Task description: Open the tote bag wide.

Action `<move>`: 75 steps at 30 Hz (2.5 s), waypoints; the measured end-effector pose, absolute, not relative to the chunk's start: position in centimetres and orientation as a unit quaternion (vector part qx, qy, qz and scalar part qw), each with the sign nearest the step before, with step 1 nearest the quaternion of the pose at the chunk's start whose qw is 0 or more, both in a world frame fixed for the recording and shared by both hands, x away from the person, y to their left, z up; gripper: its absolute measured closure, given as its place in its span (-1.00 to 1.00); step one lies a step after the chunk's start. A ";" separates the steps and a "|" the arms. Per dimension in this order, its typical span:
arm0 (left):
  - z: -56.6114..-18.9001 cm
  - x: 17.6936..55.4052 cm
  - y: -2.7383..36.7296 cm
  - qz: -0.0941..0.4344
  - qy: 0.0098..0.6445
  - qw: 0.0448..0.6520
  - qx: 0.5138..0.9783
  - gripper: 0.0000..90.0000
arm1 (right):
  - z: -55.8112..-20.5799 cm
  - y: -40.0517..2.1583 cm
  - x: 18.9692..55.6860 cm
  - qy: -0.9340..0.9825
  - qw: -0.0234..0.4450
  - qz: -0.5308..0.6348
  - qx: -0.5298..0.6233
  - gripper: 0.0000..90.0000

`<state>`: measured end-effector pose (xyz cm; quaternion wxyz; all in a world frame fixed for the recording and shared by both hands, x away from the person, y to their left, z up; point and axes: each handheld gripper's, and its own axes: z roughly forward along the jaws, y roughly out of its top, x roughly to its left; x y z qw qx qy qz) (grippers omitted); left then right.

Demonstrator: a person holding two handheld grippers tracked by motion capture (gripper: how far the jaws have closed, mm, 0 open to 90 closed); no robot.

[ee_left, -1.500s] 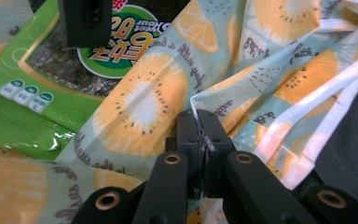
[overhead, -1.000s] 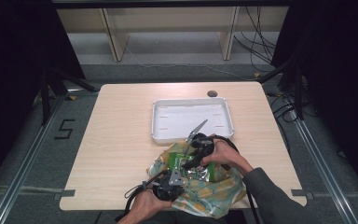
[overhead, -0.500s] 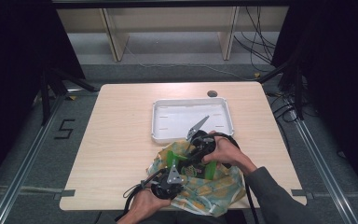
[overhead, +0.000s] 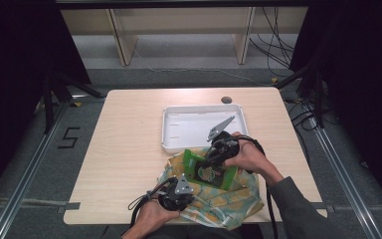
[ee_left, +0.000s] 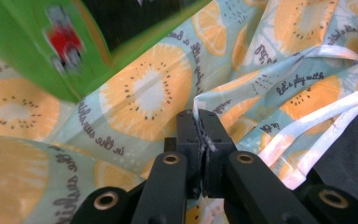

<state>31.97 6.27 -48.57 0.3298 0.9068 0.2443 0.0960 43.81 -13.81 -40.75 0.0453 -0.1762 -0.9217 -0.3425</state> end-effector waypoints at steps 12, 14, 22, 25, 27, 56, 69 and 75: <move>-46.3 31.4 7.2 0.086 0.254 0.365 0.892 0.49 | -38.4 -15.7 44.0 -0.909 0.017 -0.371 -0.190 0.69; -45.6 31.3 7.6 0.092 0.256 0.374 0.887 0.36 | -38.1 -15.9 44.0 -0.906 0.011 -0.380 -0.187 0.69; -43.9 30.6 9.0 0.095 0.275 0.380 0.878 -0.03 | -36.4 -16.6 43.6 -0.897 -0.001 -0.400 -0.185 0.69; -43.3 30.2 9.6 0.104 0.275 0.386 0.875 -0.10 | -35.7 -17.0 43.5 -0.892 -0.011 -0.410 -0.189 0.69; -42.8 29.9 10.2 0.111 0.280 0.392 0.869 -0.14 | -35.4 -17.2 43.5 -0.890 -0.013 -0.415 -0.189 0.69; -44.5 29.4 18.9 0.153 0.377 0.336 0.850 -0.43 | -32.3 -21.1 44.3 -0.840 -0.049 -0.488 -0.231 0.69; -45.6 29.4 19.5 0.160 0.393 0.318 0.848 -0.48 | -31.8 -23.5 45.0 -0.820 -0.062 -0.501 -0.270 0.69; -45.8 29.3 19.5 0.157 0.398 0.317 0.847 -0.48 | -32.2 -24.2 45.5 -0.810 -0.064 -0.507 -0.287 0.69</move>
